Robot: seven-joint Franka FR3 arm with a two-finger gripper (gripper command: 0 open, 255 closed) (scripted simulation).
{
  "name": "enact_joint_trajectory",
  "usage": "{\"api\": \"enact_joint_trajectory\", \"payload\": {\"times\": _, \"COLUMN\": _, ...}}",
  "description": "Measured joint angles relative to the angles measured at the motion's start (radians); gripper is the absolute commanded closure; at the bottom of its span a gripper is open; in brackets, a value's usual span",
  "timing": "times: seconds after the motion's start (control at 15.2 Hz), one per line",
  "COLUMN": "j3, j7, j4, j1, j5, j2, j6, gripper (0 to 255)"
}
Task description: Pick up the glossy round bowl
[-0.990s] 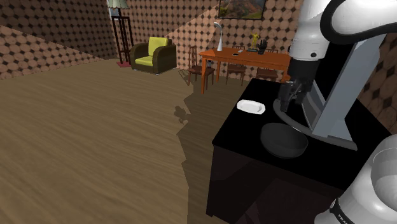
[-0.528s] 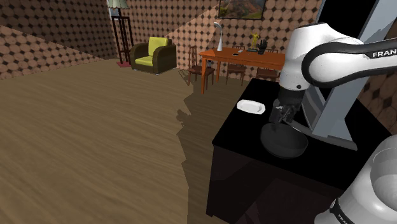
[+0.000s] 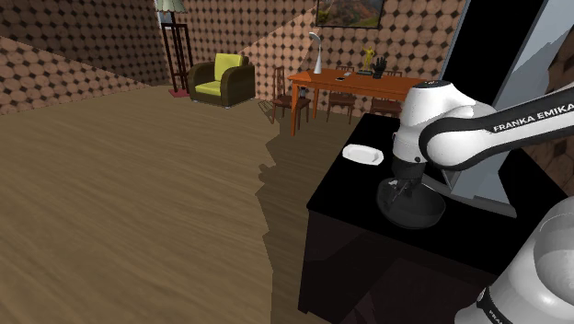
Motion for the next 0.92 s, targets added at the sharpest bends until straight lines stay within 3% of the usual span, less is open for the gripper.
{"api": "enact_joint_trajectory", "payload": {"times": 0.46, "j3": 0.002, "j7": 0.02, "j4": -0.049, "j1": -0.01, "j5": -0.018, "j2": 0.095, "j6": 0.144, "gripper": 0}}
{"api": "enact_joint_trajectory", "payload": {"times": 0.53, "j3": 0.001, "j7": 0.02, "j4": -0.051, "j1": -0.011, "j5": -0.02, "j2": 0.1, "j6": 0.153, "gripper": 255}}
{"api": "enact_joint_trajectory", "payload": {"times": 0.92, "j3": 0.001, "j7": 0.019, "j4": -0.054, "j1": -0.013, "j5": -0.022, "j2": 0.105, "j6": 0.161, "gripper": 255}}
